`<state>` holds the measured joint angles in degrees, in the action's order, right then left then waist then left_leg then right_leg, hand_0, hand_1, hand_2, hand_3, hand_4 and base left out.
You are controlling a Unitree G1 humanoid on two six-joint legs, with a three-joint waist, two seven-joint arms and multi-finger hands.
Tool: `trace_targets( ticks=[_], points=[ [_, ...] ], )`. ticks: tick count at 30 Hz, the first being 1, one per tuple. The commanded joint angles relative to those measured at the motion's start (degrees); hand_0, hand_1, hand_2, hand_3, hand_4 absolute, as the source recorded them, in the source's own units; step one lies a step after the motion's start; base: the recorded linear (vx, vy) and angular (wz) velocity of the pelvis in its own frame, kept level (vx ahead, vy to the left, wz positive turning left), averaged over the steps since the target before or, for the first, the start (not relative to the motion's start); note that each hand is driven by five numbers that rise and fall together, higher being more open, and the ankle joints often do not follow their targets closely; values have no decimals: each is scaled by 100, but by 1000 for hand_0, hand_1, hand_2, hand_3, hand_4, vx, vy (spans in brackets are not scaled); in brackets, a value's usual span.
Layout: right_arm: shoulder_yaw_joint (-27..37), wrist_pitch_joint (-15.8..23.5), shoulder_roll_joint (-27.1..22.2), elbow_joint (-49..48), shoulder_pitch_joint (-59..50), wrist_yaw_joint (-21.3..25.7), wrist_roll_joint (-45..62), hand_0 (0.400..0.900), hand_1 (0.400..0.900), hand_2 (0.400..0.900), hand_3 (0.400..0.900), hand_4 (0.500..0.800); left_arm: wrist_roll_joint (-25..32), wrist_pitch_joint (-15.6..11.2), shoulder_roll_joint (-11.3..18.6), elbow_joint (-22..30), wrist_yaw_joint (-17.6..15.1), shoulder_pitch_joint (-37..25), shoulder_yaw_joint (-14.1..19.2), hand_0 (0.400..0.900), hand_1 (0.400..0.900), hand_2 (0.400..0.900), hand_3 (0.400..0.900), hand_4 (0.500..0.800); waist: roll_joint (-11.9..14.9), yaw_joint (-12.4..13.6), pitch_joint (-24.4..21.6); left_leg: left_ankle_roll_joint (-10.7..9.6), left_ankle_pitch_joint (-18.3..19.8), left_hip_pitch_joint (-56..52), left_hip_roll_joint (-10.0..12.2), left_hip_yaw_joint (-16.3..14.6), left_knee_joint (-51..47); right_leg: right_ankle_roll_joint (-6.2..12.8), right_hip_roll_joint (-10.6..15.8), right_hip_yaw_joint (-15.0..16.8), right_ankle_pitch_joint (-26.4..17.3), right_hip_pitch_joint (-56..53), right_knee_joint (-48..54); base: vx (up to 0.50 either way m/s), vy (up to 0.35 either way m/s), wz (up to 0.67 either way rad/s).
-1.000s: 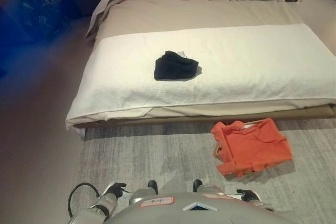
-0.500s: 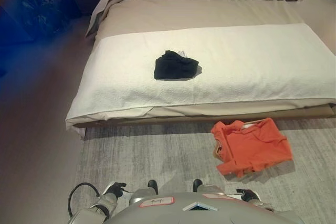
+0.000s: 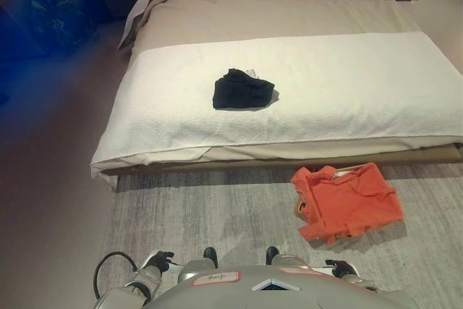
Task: Put the clothes on the bed into the basket.
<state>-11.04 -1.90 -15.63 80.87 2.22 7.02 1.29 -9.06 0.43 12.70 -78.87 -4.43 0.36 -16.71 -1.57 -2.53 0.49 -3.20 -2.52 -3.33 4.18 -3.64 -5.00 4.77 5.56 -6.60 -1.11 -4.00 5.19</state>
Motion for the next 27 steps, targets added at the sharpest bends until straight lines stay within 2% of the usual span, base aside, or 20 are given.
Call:
trace_targets(
  ticks=[1,4,8,10,12,13,15,16,17,18,19,20,22,24,25,27],
  points=[
    [-180,35,-67,175,-377,57,-69,900,900,900,900,800,119,-44,179,-301,-2,-363,73,900,900,900,900,800,259,96,138,-104,275,-98,-59,119,0,301,212,57,-25,-53,-19,8,-4,-16],
    [-158,25,-106,150,-424,37,-55,900,900,900,900,800,166,-31,242,-280,-21,-394,104,900,900,900,900,800,214,88,188,-87,270,-107,-30,71,0,258,208,144,50,92,-315,-7,-20,-16],
    [-240,27,-153,123,-566,30,-56,900,900,900,900,800,283,-21,382,-249,-78,-503,157,900,900,900,900,800,220,54,357,-113,224,13,162,98,185,106,17,301,347,515,-956,-44,-92,-6],
    [-277,62,-171,111,-581,54,-41,900,900,900,900,800,440,-22,460,-224,-98,-539,268,900,900,900,900,800,320,74,473,-162,319,346,273,208,819,-40,-132,342,475,601,-1171,-30,-226,14],
    [-293,101,-171,118,-540,74,-3,900,900,900,900,800,666,-39,479,-205,-77,-534,417,900,900,900,900,800,451,140,598,-196,371,700,281,374,1615,-211,-286,364,575,529,-1244,11,-297,19],
    [-300,97,-203,139,-536,66,-9,900,900,900,900,800,750,-36,461,-225,-75,-523,481,900,900,900,900,800,505,224,702,-145,247,994,212,510,2247,-293,-332,359,626,440,-1273,29,-278,10],
    [-293,84,-335,126,-552,63,-4,900,900,900,900,800,910,-13,455,-238,-85,-535,571,900,900,900,900,800,559,352,941,-20,13,1571,-109,839,3183,-431,-370,340,720,309,-1294,39,-178,-3],
    [-290,74,-410,126,-598,80,1,900,900,900,900,800,1019,-20,448,-247,-108,-569,604,900,900,900,900,800,554,445,1058,8,37,1866,-475,1089,3361,-440,-369,384,792,235,-1291,106,-92,-13],
    [-263,66,-485,153,-644,88,21,900,900,900,900,800,1095,-32,458,-275,-105,-558,663,900,900,900,900,800,550,515,1059,23,1,2221,-788,1131,3226,-441,-382,416,798,194,-1241,186,-66,-13],
    [-236,56,-539,180,-660,91,30,900,900,900,900,800,1154,-43,482,-302,-93,-512,724,900,900,900,900,800,529,568,1046,34,-19,2452,-773,1070,3024,-413,-416,421,855,112,-1204,300,-40,-8],
    [-214,46,-581,202,-629,83,10,900,900,900,900,800,1173,-51,517,-345,-74,-447,772,900,900,900,900,800,473,620,994,-5,-241,2560,-533,941,2545,-384,-493,423,981,-30,-1128,372,0,-24],
    [-214,45,-596,189,-607,86,-11,900,900,900,900,800,1169,-42,511,-338,-67,-392,776,900,900,900,900,800,428,713,976,-45,-493,2654,-399,862,2133,-372,-558,491,1051,-200,-1047,444,28,-44],
    [-228,51,-627,157,-606,100,-20,900,900,900,900,800,1150,-47,494,-378,-64,-266,795,900,900,900,900,800,361,932,969,-68,-759,2932,-227,1000,1099,-364,-668,762,1266,-527,-909,498,50,-77],
    [-211,80,-637,104,-594,121,-4,900,900,900,900,800,1120,-53,499,-443,-74,-118,845,900,900,900,900,800,383,1072,954,-235,-1009,3227,38,1024,294,-304,-601,1081,1497,-901,-794,539,100,-84],
    [-191,82,-632,103,-597,124,15,900,900,900,900,800,1114,-48,501,-471,-89,-52,906,900,900,900,900,800,397,1112,925,-326,-1124,3332,163,938,163,-281,-529,1229,1571,-1064,-745,565,179,-65],
    [-120,82,-607,97,-545,101,34,900,900,900,900,800,1076,-30,489,-489,-83,74,997,900,900,900,900,800,401,1173,836,-423,-1310,3443,388,503,224,-195,-365,1373,1705,-1403,-678,625,271,-65]
  ],
)
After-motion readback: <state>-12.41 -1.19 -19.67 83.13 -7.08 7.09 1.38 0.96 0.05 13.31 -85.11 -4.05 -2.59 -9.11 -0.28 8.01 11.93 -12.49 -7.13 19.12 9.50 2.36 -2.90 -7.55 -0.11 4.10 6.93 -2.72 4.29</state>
